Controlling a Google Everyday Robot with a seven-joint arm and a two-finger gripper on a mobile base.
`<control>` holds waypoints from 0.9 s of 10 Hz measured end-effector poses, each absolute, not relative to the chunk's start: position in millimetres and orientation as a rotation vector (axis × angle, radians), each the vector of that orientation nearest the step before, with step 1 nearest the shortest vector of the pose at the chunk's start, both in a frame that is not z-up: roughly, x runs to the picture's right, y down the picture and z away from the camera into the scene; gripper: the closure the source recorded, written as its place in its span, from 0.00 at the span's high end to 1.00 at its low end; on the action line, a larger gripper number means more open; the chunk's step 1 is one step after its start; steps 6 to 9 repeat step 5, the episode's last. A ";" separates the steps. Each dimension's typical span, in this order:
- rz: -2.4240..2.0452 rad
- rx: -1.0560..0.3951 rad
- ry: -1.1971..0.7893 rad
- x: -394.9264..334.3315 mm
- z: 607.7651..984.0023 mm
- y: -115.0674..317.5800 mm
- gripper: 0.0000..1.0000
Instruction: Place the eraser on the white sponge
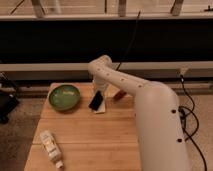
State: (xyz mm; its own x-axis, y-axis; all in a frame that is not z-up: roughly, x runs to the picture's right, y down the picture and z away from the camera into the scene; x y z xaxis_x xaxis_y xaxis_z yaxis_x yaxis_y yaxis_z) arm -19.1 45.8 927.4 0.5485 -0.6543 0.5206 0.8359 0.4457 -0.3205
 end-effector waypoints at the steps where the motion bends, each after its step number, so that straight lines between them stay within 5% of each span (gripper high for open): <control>1: -0.945 -0.593 -0.339 -17.0 926.0 44.7 0.80; 9: -0.923 -0.591 -0.338 -6.1 919.8 38.9 0.80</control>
